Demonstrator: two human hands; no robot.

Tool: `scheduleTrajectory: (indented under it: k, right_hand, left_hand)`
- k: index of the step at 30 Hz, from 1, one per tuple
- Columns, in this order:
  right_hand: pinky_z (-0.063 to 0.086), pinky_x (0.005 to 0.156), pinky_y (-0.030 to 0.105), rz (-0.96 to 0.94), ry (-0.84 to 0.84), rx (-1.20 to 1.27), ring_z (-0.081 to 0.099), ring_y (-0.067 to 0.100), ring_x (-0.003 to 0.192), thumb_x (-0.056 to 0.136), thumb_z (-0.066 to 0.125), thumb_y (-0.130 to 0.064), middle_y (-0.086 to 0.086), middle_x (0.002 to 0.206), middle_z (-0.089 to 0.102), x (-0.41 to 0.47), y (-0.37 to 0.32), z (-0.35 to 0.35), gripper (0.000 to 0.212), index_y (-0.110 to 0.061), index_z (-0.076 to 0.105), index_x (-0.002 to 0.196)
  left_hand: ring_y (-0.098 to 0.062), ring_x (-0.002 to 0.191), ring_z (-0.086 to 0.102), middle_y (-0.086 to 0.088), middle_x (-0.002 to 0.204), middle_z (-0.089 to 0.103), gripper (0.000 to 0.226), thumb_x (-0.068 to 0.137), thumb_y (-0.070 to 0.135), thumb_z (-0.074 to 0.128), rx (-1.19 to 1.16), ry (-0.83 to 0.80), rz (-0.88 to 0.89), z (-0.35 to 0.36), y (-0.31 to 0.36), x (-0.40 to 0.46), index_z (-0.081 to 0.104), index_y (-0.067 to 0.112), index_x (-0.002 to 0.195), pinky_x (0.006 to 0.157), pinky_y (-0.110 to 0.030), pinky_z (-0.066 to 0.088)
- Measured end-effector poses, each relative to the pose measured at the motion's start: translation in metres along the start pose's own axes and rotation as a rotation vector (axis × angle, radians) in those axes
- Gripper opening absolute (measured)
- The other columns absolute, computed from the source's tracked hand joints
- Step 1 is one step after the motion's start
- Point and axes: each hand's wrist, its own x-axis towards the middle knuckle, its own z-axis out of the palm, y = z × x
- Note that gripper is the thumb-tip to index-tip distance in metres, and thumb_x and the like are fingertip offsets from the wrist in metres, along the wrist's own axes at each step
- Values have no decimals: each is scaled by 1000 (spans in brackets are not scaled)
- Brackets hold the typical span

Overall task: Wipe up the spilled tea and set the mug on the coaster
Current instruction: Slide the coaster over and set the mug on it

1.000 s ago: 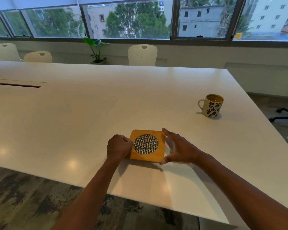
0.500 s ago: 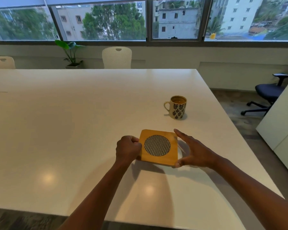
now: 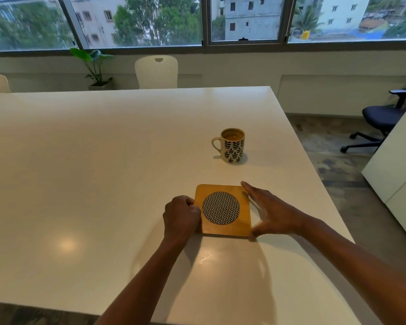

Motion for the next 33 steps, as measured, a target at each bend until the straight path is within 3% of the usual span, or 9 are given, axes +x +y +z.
scheduleTrajectory:
  k: [7, 11, 14, 17, 20, 22, 24, 33]
  right_hand:
    - [14, 113, 27, -52, -14, -39, 11, 15, 148, 52, 80, -73, -9, 163, 11, 0, 5, 0, 136, -35, -1, 155]
    - [10, 116, 30, -59, -43, -63, 4, 16, 150, 54, 74, -78, -9, 164, 4, -1, 7, 0, 135, -34, -4, 155]
    - [8, 116, 30, -36, -66, -59, -3, 14, 151, 53, 73, -80, -10, 164, 1, -1, 8, 0, 136, -38, -7, 154]
    - [10, 119, 38, 2, -38, -46, -6, 14, 151, 50, 74, -82, -9, 165, 0, -4, 9, 2, 138, -39, -8, 153]
    - [10, 118, 37, 21, 17, -63, -5, 17, 150, 51, 74, -81, -4, 165, 4, -12, 9, 9, 138, -35, -7, 154]
    - [5, 115, 33, 1, 42, -75, -4, 14, 148, 55, 72, -80, 0, 164, 6, -15, 6, 15, 135, -32, -6, 154]
    - [-3, 117, 32, -8, 45, -97, -6, 13, 148, 61, 70, -78, 2, 165, 4, -15, 3, 20, 132, -27, -6, 155]
    - [-8, 123, 38, -7, 48, -167, -13, 9, 150, 69, 50, -85, -4, 165, -5, -15, -1, 33, 120, -27, -10, 155]
  left_hand:
    - [-9, 72, 55, -4, 94, 74, 22, 84, 15, 61, 77, 22, 10, 3, 4, -2, 73, 12, 102, 67, -23, 41]
    - [-7, 70, 57, 0, 88, 73, 17, 86, 18, 63, 88, 34, 57, 4, 0, -5, 73, 13, 99, 58, -15, 36]
    - [-8, 74, 61, 2, 89, 72, 21, 86, 22, 68, 89, 23, 114, 2, -7, -6, 73, 13, 104, 64, -16, 41]
    - [-11, 84, 64, 0, 103, 70, 38, 85, 31, 72, 10, -38, 221, -4, -17, -9, 68, 14, 118, 72, -18, 48]
    - [-9, 101, 60, 6, 121, 62, 73, 74, 55, 74, -88, -191, 330, -16, -32, -13, 56, 19, 135, 80, -17, 49]
    - [-9, 118, 49, 5, 133, 58, 94, 66, 71, 66, -18, -271, 407, -22, -42, -13, 49, 19, 143, 94, -27, 45]
    - [-7, 125, 35, 4, 139, 52, 105, 60, 78, 61, 56, -319, 437, -26, -50, -10, 41, 22, 147, 96, -27, 36]
    - [-3, 129, 27, 5, 140, 47, 104, 59, 75, 65, 49, -342, 432, -27, -59, 2, 41, 27, 148, 92, -23, 35]
